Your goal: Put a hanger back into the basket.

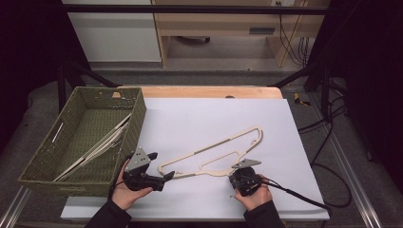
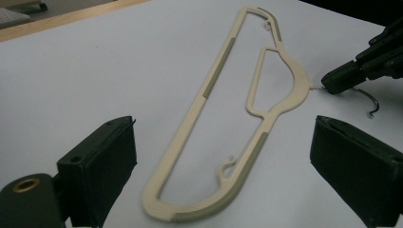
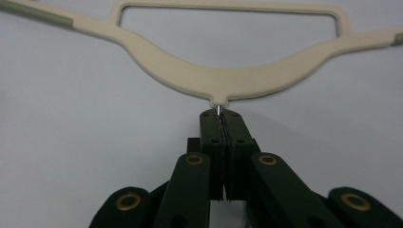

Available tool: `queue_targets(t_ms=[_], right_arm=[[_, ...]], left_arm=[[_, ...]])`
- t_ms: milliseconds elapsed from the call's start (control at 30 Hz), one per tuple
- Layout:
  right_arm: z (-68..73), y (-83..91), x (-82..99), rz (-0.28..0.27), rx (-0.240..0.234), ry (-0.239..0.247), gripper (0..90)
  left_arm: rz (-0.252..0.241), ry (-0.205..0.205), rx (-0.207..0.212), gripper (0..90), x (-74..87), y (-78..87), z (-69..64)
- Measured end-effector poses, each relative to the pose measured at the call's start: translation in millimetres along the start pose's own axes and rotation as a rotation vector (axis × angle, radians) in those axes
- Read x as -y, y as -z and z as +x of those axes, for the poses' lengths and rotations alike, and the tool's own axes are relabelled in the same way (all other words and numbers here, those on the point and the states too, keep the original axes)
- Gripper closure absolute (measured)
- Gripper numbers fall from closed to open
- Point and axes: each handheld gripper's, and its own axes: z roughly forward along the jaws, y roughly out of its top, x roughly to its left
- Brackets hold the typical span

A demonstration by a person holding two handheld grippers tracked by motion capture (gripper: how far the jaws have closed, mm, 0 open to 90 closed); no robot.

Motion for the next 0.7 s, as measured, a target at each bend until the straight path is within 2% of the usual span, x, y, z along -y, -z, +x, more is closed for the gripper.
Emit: queue_targets(t_ms=[133,233,333,433,633,700], right_arm=[[-2.2,-0.4,1.7,-0.019,-0.002,0.007,82.1],[-1.5,-1.5,2.4,-0.023,0.003,0.009,82.9],[1.8,-1.8,2.5,-0.019,0.028,-0.009,86.5],[4.0,-2.5,1.3,-0.011,0.046,0.002,89.4],[-3.0,-0.8,-1.7,-0.001,-0.002,-0.023,89.6],[-4.5,2.5,-4.1,-0.007,-0.008,-0.026,89.7]], left_arm=[[0.009,-0.005,0.004,8.4,0.5,-1.5,-0.9],[0.011,-0.006,0.006,8.4,0.7,-2.7,-2.2],[0.012,-0.005,0.008,8.5,0.0,-4.0,-4.3],[0.015,-0.012,0.013,8.7,-2.3,-6.1,-7.7],[0.043,-0.047,0.039,9.1,-13.3,-20.6,-19.2],[0.063,-0.071,0.048,9.1,-17.0,-28.5,-24.8]])
